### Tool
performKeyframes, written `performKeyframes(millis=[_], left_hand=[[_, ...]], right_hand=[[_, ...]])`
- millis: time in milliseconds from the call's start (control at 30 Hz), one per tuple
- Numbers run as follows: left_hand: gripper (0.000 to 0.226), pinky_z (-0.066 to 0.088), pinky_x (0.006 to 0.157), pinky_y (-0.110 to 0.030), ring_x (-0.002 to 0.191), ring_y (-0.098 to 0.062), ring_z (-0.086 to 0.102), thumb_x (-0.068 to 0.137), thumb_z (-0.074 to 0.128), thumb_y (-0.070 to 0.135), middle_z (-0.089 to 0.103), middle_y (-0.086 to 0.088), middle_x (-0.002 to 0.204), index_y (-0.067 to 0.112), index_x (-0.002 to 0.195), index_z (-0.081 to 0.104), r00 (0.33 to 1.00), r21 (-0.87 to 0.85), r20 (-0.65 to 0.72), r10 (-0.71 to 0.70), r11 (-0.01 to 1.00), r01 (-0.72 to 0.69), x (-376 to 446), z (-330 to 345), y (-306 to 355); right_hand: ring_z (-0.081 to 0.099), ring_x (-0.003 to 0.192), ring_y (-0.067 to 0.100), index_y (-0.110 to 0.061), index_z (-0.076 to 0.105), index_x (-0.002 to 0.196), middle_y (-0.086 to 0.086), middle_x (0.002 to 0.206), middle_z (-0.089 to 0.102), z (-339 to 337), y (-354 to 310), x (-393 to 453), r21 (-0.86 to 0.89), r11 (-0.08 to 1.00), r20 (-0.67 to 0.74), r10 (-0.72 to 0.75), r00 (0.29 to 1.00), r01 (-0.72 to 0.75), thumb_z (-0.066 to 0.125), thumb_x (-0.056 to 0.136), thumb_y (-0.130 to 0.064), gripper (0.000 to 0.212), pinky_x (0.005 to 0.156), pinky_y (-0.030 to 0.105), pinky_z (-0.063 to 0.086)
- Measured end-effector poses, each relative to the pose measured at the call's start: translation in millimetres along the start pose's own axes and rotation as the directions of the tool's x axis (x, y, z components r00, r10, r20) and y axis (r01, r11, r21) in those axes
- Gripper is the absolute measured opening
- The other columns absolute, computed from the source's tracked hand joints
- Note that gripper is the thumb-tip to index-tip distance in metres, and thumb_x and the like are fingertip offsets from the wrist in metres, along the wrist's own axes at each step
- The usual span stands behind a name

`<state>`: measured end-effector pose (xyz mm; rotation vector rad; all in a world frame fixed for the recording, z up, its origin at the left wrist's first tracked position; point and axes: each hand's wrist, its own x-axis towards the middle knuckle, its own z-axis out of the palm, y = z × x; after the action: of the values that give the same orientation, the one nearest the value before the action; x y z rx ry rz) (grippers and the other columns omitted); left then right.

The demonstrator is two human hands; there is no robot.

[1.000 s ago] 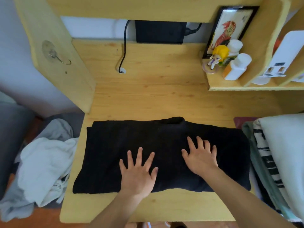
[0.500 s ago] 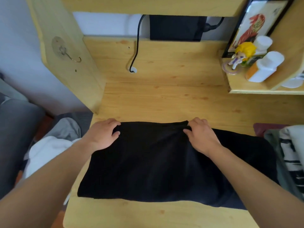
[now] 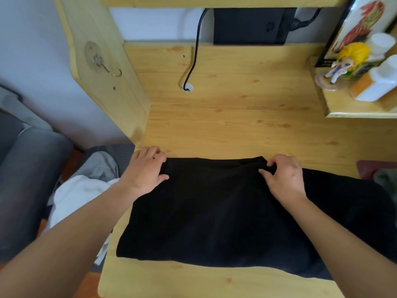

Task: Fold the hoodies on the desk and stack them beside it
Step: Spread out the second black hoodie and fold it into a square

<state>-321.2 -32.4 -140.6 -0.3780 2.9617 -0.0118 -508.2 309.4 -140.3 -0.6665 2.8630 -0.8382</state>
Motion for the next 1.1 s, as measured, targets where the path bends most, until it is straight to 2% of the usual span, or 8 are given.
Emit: performKeyframes(millis=[100,233,367,500,667,767,967,1100], left_hand=[[0.061,0.045,0.105,-0.046,0.126,-0.027,0.050,0.083,0.081,0.033,0.053,-0.003,0.137,0.019,0.137,0.058,0.982,0.022,-0.022,0.189,0.982,-0.188,-1.8,5.4,0.5],[0.065,0.048,0.098,-0.042,0.118,-0.024,0.053,0.081,0.079,0.015,0.058,-0.001,0.130,0.016,0.142,0.056,0.967,0.057,-0.057,0.250,0.967,-0.247,-6.5,15.9,11.0],[0.082,0.041,0.108,-0.048,0.129,-0.031,0.048,0.083,0.078,0.033,0.048,-0.007,0.142,0.017,0.153,0.039,0.992,0.009,-0.062,0.108,0.994,-0.108,-2.0,11.5,9.7],[0.067,0.036,0.114,-0.047,0.131,-0.030,0.047,0.081,0.081,0.041,0.053,-0.005,0.138,0.017,0.138,0.056,0.994,0.027,-0.017,0.106,0.994,-0.105,8.3,7.1,3.1],[0.034,0.055,0.084,-0.042,0.081,-0.023,0.062,0.081,0.083,0.030,0.063,0.001,0.090,0.019,0.101,0.059,0.982,-0.015,-0.061,0.176,0.984,-0.178,-15.4,-10.6,6.6],[0.024,0.053,0.070,-0.035,0.075,-0.016,0.065,0.092,0.072,0.039,0.069,0.008,0.087,0.023,0.108,0.064,0.993,-0.366,0.007,-0.121,0.923,0.115,-30.1,-43.7,-4.2],[0.024,0.056,0.094,-0.044,0.106,-0.020,0.069,0.086,0.081,0.031,0.071,0.004,0.114,0.041,0.106,0.071,0.866,-0.894,0.270,-0.420,0.224,0.387,2.7,-41.9,-7.4],[0.018,0.046,0.089,-0.032,0.107,-0.016,0.061,0.096,0.069,0.028,0.064,0.011,0.109,0.029,0.114,0.066,0.820,-0.825,0.189,-0.541,0.366,0.431,4.5,12.1,11.5]], right_hand=[[0.059,0.084,0.025,-0.006,0.055,0.094,0.006,0.092,0.061,-11.2,-2.5,-14.2,0.004,0.908,-0.112,-0.417,0.902,0.420,0.067,0.084,0.011,0.023,0.080,0.050,0.056],[0.060,0.071,0.023,-0.006,0.059,0.116,0.008,0.103,0.061,-24.6,4.6,-13.8,-0.087,0.836,-0.069,-0.548,0.833,0.543,0.064,0.088,0.008,0.031,0.050,0.037,0.055],[0.058,0.071,0.016,-0.009,0.067,0.121,0.002,0.108,0.052,-27.0,9.4,-13.2,-0.088,0.845,0.087,-0.521,0.849,0.528,0.063,0.089,-0.002,0.033,0.055,0.034,0.058],[0.059,0.086,0.024,-0.005,0.073,0.093,0.012,0.108,0.054,-40.3,5.7,-45.7,-0.155,0.693,0.165,-0.685,0.710,0.705,0.067,0.077,0.002,0.019,0.071,0.031,0.055],[0.060,0.102,0.006,-0.010,0.064,0.117,-0.008,0.111,0.060,-47.2,7.9,-43.1,0.163,0.950,-0.039,-0.263,0.964,0.266,0.067,0.087,0.004,0.033,0.091,0.023,0.053],[0.059,0.088,-0.001,-0.022,0.050,0.139,-0.016,0.112,0.063,-45.0,-1.5,-11.8,0.281,0.958,0.029,0.042,0.999,-0.048,0.063,0.098,-0.015,0.043,0.082,0.013,0.045],[0.056,0.112,0.018,-0.016,0.052,0.140,0.004,0.125,0.059,3.9,1.8,33.6,0.021,0.995,0.193,0.096,0.977,-0.102,0.059,0.100,-0.033,0.043,0.095,0.031,0.048],[0.062,0.097,0.028,-0.008,0.059,0.125,0.008,0.114,0.063,28.6,13.9,17.3,-0.088,0.995,0.030,0.049,0.998,-0.047,0.053,0.103,-0.037,0.037,0.080,0.038,0.053]])
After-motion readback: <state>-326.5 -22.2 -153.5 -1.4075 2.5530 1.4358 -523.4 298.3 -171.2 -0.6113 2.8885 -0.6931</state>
